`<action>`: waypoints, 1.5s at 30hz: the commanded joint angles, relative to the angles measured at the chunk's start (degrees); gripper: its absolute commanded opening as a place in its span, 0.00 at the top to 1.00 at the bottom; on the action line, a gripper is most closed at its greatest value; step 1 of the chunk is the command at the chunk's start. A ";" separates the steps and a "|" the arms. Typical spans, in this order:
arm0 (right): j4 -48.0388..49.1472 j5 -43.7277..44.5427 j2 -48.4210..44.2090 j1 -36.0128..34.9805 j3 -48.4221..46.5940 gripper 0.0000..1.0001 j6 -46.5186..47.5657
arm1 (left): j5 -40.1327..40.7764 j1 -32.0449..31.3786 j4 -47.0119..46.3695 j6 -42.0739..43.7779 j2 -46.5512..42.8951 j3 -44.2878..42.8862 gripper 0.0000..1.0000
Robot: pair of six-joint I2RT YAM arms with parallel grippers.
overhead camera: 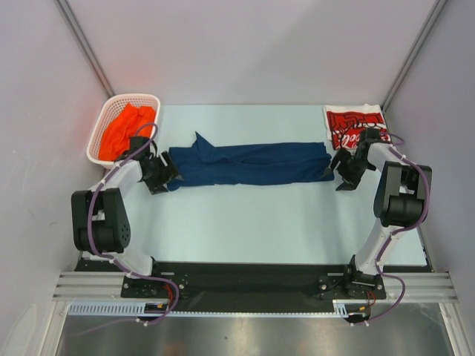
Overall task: Fold and stack the t-shirts
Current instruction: Fold the tshirt
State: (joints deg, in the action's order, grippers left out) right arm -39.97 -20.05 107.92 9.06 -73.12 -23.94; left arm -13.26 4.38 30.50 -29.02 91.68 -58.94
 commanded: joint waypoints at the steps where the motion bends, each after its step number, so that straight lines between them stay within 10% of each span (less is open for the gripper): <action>1: 1.82 -1.39 0.18 0.26 0.26 0.23 0.04 | -1.16 0.63 -2.37 -1.83 1.40 -0.30 0.23; 26: 1.12 -1.48 6.43 0.26 -4.22 0.30 0.13 | 3.59 0.72 -1.76 -4.30 6.14 -2.59 0.33; 38: 0.41 -0.60 7.31 -0.45 -5.80 0.37 -0.58 | 5.43 0.63 -3.52 -2.37 7.81 -3.38 0.53; 45: 0.68 0.10 7.31 -0.10 -5.80 0.50 -1.28 | 8.24 0.63 -2.90 2.46 8.08 -5.05 0.81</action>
State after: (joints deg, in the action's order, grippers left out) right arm -39.55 -21.39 114.34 8.97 -78.11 -24.60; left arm -7.94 4.58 28.38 -30.26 99.88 -61.67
